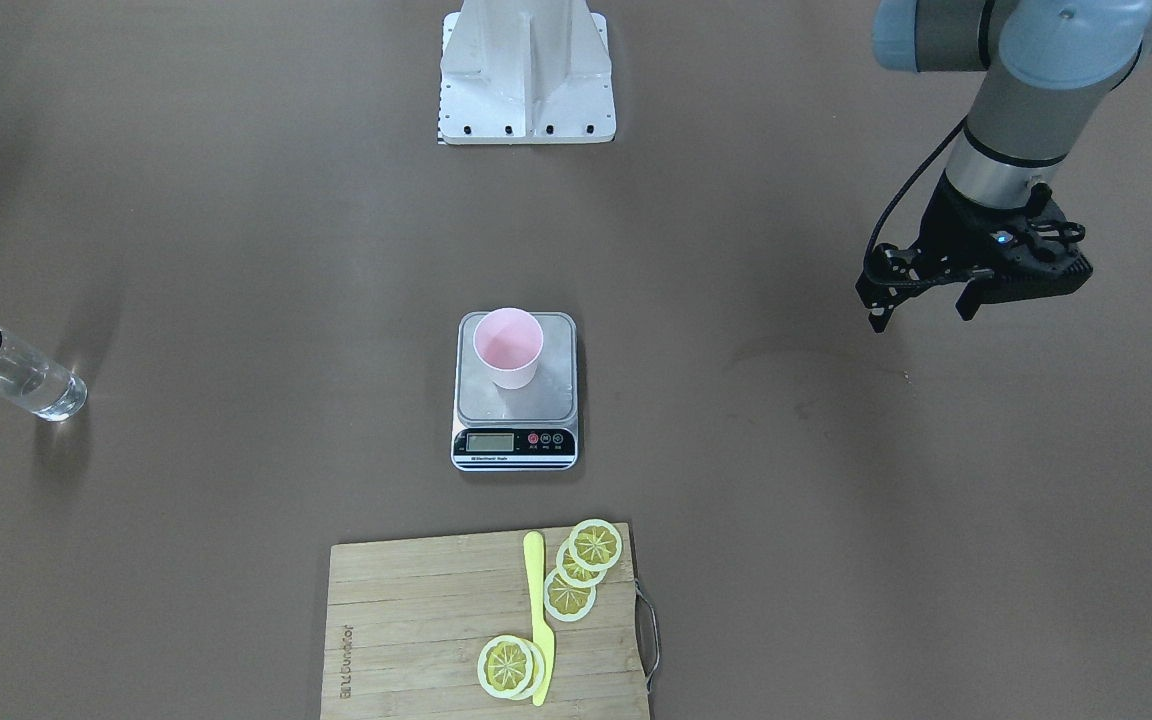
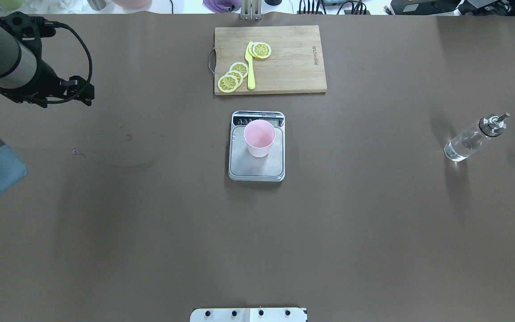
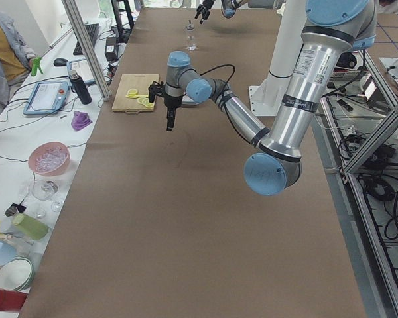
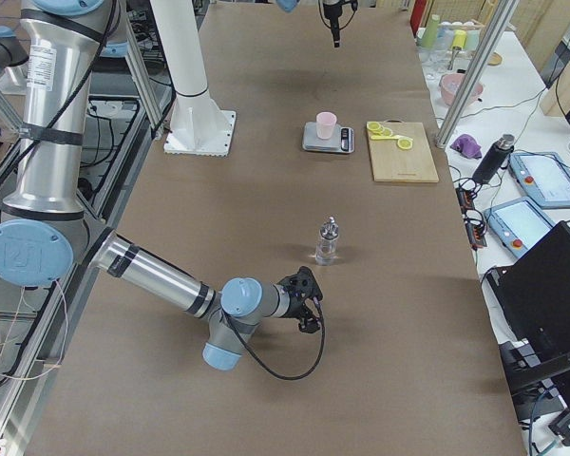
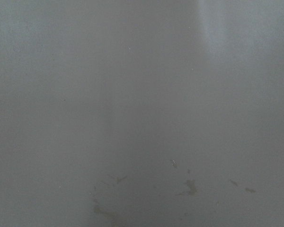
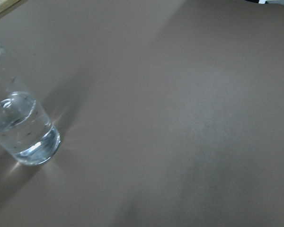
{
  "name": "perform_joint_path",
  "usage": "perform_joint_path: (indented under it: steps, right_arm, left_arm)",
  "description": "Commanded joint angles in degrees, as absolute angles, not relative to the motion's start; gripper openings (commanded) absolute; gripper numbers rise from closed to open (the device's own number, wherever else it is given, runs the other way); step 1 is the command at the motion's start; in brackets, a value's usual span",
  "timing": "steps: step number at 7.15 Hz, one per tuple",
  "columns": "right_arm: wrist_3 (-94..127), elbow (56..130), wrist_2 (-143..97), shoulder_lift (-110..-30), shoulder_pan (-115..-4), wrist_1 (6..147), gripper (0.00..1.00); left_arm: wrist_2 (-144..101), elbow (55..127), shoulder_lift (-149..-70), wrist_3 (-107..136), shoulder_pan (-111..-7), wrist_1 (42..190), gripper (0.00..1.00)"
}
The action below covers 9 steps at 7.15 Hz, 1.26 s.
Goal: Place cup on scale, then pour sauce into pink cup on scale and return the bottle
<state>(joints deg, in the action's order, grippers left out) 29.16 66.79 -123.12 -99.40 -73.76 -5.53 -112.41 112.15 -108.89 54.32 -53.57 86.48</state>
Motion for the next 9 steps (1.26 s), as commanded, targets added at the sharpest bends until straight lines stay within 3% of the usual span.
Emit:
perform_joint_path:
  steps: [1,4,9]
  right_arm:
    - [29.6,66.9,-124.2,-98.1,-75.8,0.6,1.0]
    - [29.4,70.4,-139.8,-91.2,-86.2,26.0,1.0]
    - [28.6,81.4,-139.0,-87.5,-84.9,59.6,1.0]
  left_arm:
    - [-112.4,111.9,-108.9,54.3,-53.5,86.6,0.97]
    - [-113.1,111.8,-108.7,53.4,-53.6,87.1,0.97]
    - [-124.8,103.6,-108.7,28.0,-66.6,86.8,0.97]
